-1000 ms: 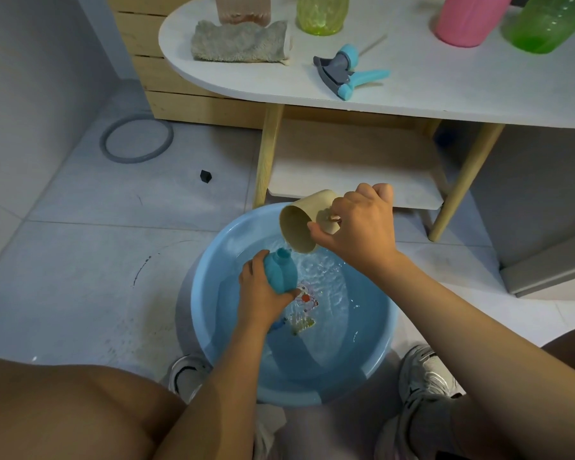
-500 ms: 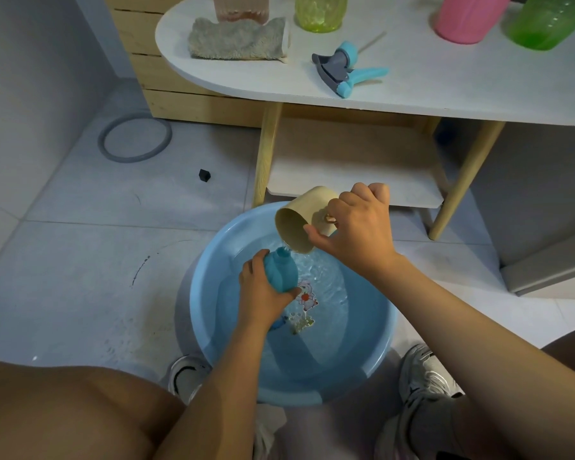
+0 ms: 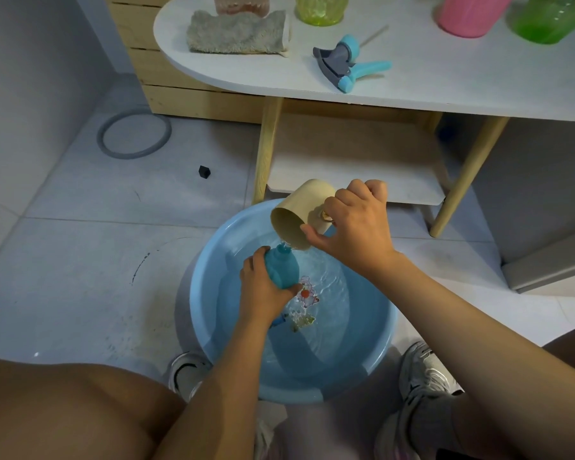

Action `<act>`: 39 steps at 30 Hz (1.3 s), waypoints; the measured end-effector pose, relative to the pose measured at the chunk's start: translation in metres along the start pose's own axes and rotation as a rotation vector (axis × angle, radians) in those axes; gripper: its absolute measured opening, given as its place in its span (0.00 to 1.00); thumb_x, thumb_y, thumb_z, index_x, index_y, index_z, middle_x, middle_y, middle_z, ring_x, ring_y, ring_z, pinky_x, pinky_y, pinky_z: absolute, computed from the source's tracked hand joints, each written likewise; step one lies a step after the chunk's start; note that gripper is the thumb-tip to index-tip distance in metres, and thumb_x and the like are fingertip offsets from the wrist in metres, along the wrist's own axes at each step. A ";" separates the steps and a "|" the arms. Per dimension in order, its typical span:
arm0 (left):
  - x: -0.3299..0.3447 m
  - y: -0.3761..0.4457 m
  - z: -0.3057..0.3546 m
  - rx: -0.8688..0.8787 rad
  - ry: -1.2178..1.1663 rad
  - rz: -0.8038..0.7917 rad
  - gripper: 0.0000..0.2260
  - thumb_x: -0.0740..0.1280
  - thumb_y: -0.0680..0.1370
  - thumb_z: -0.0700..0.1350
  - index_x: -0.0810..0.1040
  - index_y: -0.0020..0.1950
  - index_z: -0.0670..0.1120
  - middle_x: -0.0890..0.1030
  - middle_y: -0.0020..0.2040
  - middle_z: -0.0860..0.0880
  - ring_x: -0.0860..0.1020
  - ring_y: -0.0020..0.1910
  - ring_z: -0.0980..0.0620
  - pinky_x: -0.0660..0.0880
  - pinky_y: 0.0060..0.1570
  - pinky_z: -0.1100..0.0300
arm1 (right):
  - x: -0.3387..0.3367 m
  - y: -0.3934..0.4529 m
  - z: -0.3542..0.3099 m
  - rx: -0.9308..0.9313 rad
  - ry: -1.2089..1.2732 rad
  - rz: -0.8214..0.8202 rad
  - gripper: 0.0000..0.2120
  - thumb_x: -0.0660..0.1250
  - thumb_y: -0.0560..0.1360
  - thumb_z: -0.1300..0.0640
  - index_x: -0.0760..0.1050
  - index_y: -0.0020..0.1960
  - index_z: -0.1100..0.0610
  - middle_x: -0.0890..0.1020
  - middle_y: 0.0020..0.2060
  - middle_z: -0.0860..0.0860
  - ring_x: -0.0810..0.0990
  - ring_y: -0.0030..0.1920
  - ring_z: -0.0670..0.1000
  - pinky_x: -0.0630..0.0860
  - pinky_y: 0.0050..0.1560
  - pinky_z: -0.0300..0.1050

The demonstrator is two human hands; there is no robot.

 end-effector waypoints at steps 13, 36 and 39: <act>0.001 0.000 0.000 0.007 0.004 -0.007 0.41 0.80 0.62 0.50 0.62 0.69 0.50 0.66 0.66 0.47 0.65 0.66 0.46 0.69 0.62 0.50 | -0.003 0.000 -0.002 -0.093 0.028 0.062 0.19 0.67 0.67 0.43 0.72 0.30 0.58 0.72 0.27 0.50 0.72 0.33 0.54 0.61 0.46 0.47; 0.001 0.001 0.005 0.003 -0.009 0.009 0.41 0.80 0.62 0.49 0.62 0.69 0.49 0.66 0.66 0.48 0.66 0.66 0.47 0.71 0.60 0.53 | -0.002 -0.005 -0.006 -0.143 0.018 0.078 0.17 0.69 0.69 0.45 0.72 0.32 0.58 0.74 0.29 0.50 0.73 0.35 0.54 0.61 0.47 0.47; 0.002 0.001 0.004 -0.002 -0.011 0.012 0.41 0.80 0.62 0.49 0.62 0.69 0.49 0.66 0.66 0.48 0.66 0.66 0.47 0.71 0.60 0.52 | -0.002 -0.005 -0.005 -0.136 0.018 0.079 0.17 0.69 0.69 0.45 0.72 0.32 0.58 0.75 0.30 0.50 0.73 0.35 0.54 0.62 0.47 0.47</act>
Point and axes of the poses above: each hand's wrist, its own y-axis towards the middle knuckle, its own x-axis out of the palm, z = x × y, the point moved 3 cm from there along y, towards the middle knuckle
